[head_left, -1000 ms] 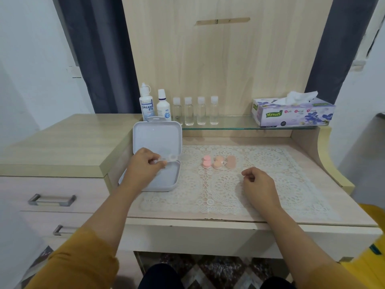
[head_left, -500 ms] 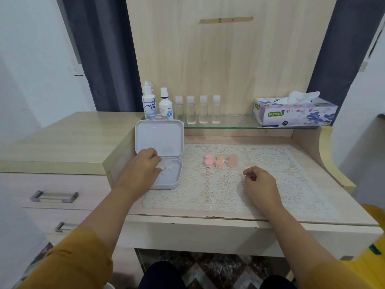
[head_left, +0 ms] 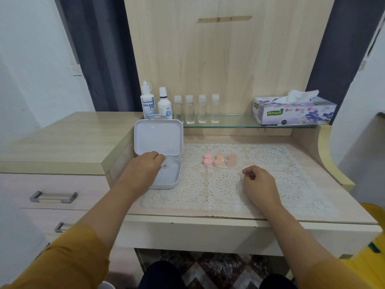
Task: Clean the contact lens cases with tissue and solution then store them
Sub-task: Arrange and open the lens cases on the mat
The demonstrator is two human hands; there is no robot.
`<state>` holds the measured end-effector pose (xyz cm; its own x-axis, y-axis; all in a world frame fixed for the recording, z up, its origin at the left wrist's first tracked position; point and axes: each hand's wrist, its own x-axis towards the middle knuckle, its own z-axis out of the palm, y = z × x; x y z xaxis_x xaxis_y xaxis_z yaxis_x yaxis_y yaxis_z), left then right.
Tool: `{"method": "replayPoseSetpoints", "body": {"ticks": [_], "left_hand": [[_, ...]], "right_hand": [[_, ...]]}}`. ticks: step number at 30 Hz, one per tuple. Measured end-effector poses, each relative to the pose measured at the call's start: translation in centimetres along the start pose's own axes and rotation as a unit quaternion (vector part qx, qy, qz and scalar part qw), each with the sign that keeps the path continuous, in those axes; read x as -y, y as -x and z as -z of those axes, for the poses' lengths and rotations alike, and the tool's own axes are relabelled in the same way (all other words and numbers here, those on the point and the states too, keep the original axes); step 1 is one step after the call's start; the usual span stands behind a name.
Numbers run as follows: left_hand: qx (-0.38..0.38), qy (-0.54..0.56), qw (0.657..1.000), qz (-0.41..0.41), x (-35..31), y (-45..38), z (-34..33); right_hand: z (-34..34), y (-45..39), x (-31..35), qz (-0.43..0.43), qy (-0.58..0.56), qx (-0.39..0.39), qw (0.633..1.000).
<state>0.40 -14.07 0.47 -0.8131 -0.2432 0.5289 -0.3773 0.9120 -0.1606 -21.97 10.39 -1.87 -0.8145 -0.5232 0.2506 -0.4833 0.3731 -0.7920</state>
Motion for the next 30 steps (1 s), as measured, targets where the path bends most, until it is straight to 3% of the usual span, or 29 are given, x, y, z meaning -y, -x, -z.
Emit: {"method": "replayPoseSetpoints", "body": {"ticks": [22, 30], "left_hand": [[-0.026, 0.059, 0.998, 0.008, -0.23, 0.02, 0.84], [-0.016, 0.076, 0.996, 0.045, -0.28, 0.69, 0.27]], "right_hand": [[-0.06, -0.11, -0.03, -0.003, 0.006, 0.000, 1.000], [-0.09, -0.12, -0.07, -0.001, 0.009, 0.000, 1.000]]}}
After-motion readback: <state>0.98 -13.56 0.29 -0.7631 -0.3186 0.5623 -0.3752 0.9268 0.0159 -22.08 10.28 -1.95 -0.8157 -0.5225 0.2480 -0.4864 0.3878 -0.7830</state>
